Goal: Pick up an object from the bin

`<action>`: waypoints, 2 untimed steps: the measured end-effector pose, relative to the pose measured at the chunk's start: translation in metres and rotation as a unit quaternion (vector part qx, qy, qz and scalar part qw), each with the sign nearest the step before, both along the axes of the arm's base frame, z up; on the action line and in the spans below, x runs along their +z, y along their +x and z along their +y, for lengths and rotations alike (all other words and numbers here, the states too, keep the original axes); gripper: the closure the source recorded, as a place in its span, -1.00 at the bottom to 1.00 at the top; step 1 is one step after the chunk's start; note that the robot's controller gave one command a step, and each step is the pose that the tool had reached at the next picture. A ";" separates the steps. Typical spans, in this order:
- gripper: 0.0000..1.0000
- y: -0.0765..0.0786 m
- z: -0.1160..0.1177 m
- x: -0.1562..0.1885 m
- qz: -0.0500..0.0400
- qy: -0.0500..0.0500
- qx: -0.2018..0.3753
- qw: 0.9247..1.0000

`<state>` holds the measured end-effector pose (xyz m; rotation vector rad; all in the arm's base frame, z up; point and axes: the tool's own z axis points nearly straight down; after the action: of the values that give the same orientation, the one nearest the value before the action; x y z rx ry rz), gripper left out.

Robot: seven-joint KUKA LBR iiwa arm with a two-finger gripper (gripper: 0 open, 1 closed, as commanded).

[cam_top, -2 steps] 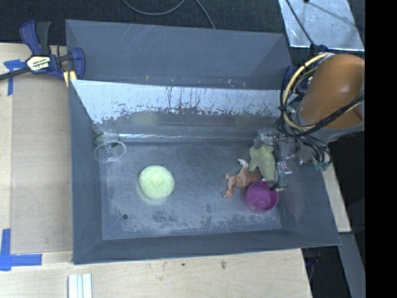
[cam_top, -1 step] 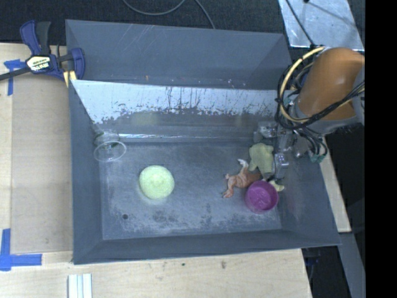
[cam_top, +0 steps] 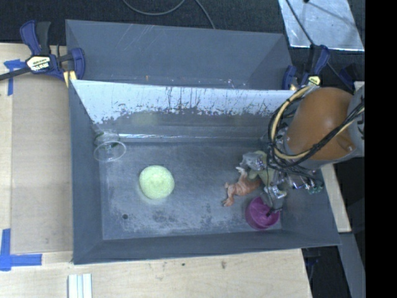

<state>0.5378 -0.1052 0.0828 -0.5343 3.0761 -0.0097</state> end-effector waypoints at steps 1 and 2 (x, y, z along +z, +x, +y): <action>1.00 0.054 -0.005 -0.010 0.008 0.005 -0.363 0.932; 1.00 0.065 -0.006 -0.011 0.008 0.006 -0.397 0.918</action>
Offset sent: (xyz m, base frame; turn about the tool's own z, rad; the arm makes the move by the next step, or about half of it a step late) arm 0.0000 0.0000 0.0000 0.0000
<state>0.6024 -0.1111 0.0722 0.7352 3.0535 0.0008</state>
